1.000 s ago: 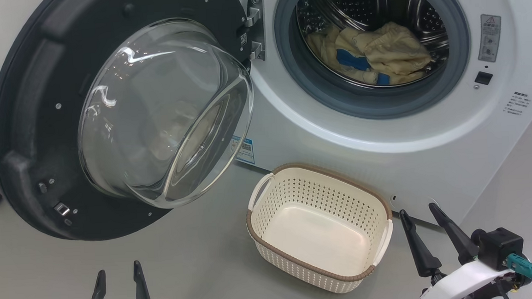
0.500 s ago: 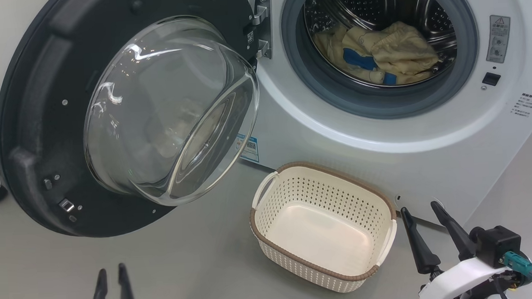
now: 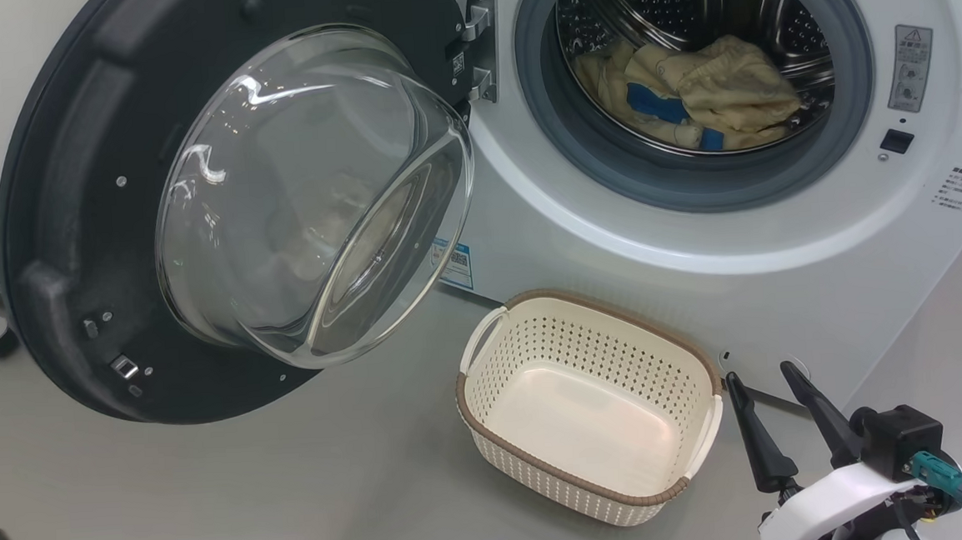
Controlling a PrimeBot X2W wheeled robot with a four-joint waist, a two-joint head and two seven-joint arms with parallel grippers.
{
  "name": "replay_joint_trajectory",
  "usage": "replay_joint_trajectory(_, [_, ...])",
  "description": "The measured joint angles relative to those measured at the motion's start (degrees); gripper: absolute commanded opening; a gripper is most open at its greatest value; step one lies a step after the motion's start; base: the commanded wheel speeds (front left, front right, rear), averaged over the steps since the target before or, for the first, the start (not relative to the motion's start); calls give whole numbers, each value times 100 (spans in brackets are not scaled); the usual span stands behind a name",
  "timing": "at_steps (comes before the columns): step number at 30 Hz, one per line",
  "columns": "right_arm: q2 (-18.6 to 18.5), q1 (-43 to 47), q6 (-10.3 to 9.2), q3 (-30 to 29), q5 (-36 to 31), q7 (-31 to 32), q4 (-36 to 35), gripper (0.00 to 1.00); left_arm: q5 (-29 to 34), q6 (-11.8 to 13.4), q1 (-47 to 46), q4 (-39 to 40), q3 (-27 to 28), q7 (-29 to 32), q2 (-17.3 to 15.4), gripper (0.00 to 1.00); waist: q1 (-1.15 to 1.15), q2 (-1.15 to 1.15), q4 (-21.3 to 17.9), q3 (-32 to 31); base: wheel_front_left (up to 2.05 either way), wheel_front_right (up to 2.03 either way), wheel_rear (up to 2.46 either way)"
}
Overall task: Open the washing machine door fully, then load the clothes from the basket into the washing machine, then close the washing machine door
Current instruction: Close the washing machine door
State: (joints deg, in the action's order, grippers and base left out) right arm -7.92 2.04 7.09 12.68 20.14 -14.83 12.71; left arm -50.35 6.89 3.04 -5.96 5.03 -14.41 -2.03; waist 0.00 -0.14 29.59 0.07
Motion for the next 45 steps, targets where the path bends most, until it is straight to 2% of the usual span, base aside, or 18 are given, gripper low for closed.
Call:
replay_joint_trajectory(1, [0, 0, 0, 0, 0, 0, 3, 100, -260, -3, -18, 38, 134, 0, 0, 0, 0, 0, 5, 4, 0, 0, 0])
replay_joint_trajectory(2, [0, 1, 0, 1, 0, 0, 5, 100, -750, -133, -73, 119, 406, -1, 3, 0, 0, 0, 15, 14, 0, 0, 0])
replay_joint_trajectory(5, [2, 2, 0, 4, 1, 0, 11, 100, -1545, -419, -263, 188, 781, -31, 19, 0, 0, 0, 31, 32, 0, 0, 0])
replay_joint_trajectory(9, [-1, 5, 0, -25, 1, 0, 9, 100, -2208, -799, -567, 156, 1147, -32, 22, 0, 0, 0, 60, 87, 0, 0, 0])
replay_joint_trajectory(11, [-15, 5, 0, -29, 1, 0, 9, 100, -2316, -944, -747, 88, 1374, 51, 19, 0, 0, 0, 79, 121, 0, 0, 0])
replay_joint_trajectory(13, [-34, 5, 0, -24, 1, 0, 9, 100, -2536, -978, -932, -27, 1568, 196, -100, 0, 0, 0, 94, 156, 0, 0, 0])
replay_joint_trajectory(18, [-71, 4, 0, -23, 1, 0, 7, 100, -2962, -1101, -1444, -247, 1707, 708, -654, 0, 0, 0, 103, 261, 0, 0, 0])
replay_joint_trajectory(24, [-110, 5, 0, -33, 1, 0, 11, 100, -3566, -1152, -2000, -771, 1716, 1304, -869, 0, 0, 0, 88, 361, 0, 0, 0])
replay_joint_trajectory(30, [-164, 4, 0, 7, -1, 0, 11, 100, -3775, -1212, -2193, -1152, 1876, 1630, -1194, 0, 0, 0, 11, 439, 0, 0, 0])
replay_joint_trajectory(45, [-446, -98, 0, 25, -2, 0, 11, 100, -4040, -1332, -2665, -1725, 1595, 2404, -1382, 0, 0, 0, -256, 772, 0, 0, 0])
